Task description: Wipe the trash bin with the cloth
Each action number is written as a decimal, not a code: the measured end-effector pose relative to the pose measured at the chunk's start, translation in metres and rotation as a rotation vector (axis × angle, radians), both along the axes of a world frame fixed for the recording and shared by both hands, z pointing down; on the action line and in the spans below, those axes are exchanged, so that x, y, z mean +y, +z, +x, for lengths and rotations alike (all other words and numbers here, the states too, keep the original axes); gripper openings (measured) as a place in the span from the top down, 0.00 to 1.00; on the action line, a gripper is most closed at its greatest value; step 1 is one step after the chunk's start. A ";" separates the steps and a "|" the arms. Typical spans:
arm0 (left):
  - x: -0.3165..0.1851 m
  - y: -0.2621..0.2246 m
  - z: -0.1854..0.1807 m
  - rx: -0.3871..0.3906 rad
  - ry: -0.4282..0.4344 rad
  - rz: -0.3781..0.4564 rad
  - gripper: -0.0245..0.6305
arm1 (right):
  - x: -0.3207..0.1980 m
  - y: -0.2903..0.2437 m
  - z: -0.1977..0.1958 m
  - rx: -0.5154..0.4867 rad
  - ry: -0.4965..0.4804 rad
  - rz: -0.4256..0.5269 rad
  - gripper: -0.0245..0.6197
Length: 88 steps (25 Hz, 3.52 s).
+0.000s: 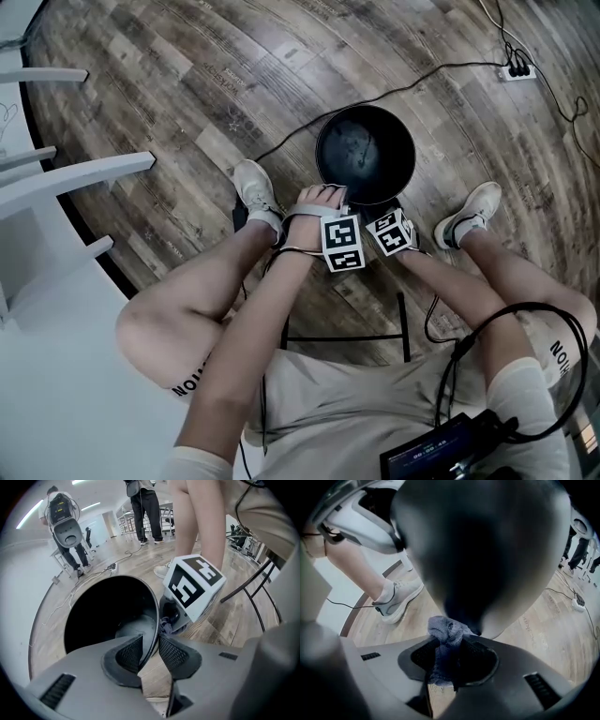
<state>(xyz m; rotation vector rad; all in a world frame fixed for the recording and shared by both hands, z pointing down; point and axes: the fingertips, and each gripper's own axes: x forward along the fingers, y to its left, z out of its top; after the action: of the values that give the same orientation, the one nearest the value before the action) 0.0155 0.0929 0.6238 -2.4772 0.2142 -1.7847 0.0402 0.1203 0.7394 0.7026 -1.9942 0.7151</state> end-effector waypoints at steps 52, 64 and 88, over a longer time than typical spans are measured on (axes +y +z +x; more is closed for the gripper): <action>0.013 0.003 0.012 -0.019 -0.050 0.003 0.79 | 0.031 -0.052 0.016 -0.005 0.036 -0.059 0.80; 0.004 0.012 -0.030 -0.061 0.116 0.080 0.75 | 0.034 -0.124 0.017 -0.087 0.022 0.017 0.80; 0.019 0.006 0.013 0.024 0.009 -0.022 0.81 | 0.009 -0.127 0.014 -0.085 0.008 0.070 0.80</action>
<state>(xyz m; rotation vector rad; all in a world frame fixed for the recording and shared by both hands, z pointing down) 0.0288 0.1123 0.6294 -2.5116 0.1852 -1.7649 0.0544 0.1292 0.6120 0.7323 -2.1035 0.6925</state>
